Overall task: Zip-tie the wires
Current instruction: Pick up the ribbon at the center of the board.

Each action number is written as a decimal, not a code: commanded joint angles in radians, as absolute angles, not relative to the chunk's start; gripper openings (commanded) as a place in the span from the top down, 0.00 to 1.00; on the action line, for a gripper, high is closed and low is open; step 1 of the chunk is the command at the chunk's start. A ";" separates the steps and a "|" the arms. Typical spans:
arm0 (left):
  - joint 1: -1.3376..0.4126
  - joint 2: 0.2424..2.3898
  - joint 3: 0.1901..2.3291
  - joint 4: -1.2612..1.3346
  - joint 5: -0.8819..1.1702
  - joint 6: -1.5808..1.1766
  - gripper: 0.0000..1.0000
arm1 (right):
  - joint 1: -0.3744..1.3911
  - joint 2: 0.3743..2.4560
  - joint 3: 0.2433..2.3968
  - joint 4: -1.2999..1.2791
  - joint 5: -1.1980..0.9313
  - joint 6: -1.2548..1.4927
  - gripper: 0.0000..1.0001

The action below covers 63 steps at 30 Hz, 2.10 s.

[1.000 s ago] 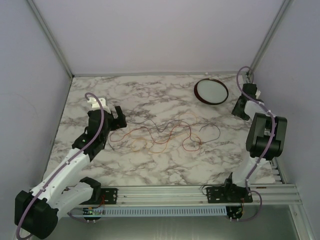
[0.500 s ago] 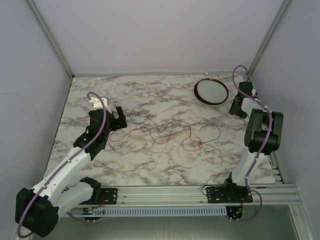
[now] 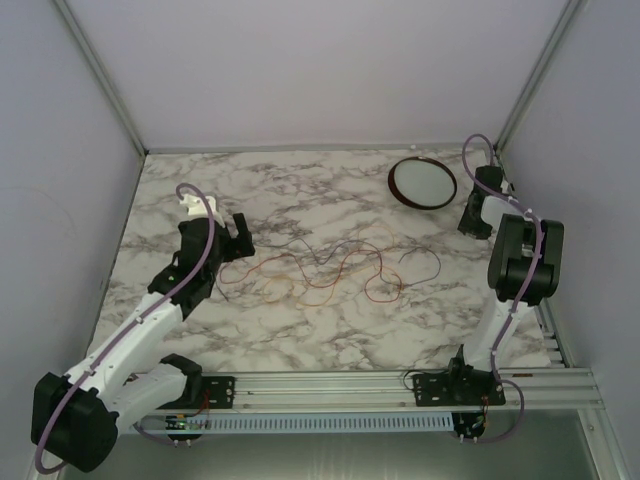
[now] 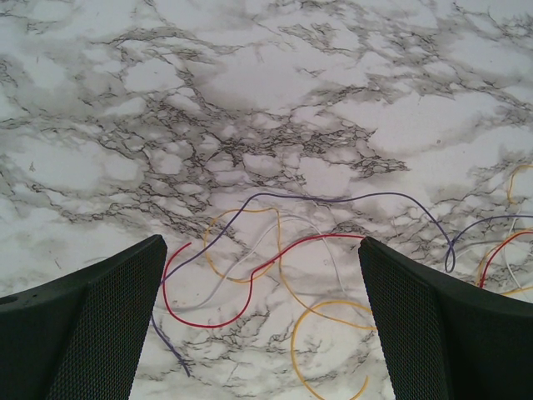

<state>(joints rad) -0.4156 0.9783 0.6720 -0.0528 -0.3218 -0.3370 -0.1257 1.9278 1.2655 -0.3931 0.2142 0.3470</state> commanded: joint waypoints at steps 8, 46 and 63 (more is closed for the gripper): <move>-0.410 0.996 0.679 -0.049 -0.317 -0.322 0.00 | -0.118 1.961 1.320 -0.390 0.204 0.329 0.68; -0.410 1.004 0.693 -0.041 -0.267 -0.313 0.00 | -0.114 1.964 1.313 -0.396 0.177 0.332 0.97; -0.536 1.035 0.642 0.363 0.044 -0.423 0.00 | 0.060 1.526 1.229 -0.478 0.245 0.365 1.00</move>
<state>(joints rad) -0.4805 1.0061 0.6468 0.1890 0.0185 -0.3702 0.0154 1.6432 1.2758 -0.4465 0.2188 0.3408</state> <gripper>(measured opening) 0.997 0.051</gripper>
